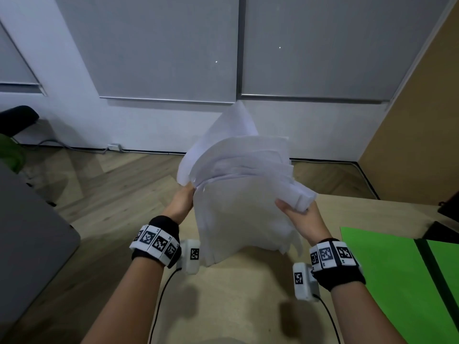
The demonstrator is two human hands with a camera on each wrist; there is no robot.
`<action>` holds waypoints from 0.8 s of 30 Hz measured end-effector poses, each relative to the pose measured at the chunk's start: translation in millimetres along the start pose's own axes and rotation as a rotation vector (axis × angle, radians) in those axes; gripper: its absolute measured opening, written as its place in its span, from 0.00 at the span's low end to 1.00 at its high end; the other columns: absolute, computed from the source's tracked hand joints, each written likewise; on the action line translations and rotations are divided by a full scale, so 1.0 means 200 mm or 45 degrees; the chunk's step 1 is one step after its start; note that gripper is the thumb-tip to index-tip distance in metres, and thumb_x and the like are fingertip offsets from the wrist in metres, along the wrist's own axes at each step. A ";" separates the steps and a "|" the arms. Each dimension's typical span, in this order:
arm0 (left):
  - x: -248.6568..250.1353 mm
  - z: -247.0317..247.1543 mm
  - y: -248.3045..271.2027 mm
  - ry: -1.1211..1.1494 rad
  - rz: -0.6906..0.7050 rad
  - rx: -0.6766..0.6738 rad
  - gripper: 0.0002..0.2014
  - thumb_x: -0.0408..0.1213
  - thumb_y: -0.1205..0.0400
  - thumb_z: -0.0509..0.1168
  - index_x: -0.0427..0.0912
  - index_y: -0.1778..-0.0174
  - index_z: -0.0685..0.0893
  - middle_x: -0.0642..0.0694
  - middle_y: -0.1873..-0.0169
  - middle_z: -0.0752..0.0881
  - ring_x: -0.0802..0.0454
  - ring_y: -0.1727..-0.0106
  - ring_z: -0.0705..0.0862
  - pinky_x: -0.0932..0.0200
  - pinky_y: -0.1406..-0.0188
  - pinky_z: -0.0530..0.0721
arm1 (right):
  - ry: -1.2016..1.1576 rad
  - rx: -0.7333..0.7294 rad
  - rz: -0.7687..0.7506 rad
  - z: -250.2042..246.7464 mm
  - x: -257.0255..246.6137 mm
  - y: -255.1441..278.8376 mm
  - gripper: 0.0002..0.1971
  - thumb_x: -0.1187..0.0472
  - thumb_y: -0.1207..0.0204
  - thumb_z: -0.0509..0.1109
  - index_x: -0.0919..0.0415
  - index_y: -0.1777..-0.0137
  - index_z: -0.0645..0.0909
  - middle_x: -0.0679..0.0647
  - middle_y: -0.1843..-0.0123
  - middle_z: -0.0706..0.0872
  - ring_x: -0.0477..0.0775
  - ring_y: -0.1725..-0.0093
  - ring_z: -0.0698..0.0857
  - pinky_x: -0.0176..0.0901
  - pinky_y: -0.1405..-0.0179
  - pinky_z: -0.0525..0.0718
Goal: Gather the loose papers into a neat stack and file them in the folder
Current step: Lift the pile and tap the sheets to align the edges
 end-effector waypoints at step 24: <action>-0.12 0.08 0.04 0.064 -0.069 0.002 0.29 0.43 0.37 0.81 0.47 0.39 0.85 0.46 0.43 0.90 0.49 0.40 0.87 0.48 0.34 0.82 | -0.083 0.149 0.003 -0.10 -0.01 0.08 0.11 0.71 0.32 0.77 0.55 0.54 0.86 0.53 0.56 0.92 0.52 0.53 0.89 0.54 0.48 0.86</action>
Point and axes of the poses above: each hand's wrist, its own y-axis away from the middle knuckle, its own z-axis out of the palm, x = y × z, the point moved 9 cm from there along -y, towards the middle knuckle
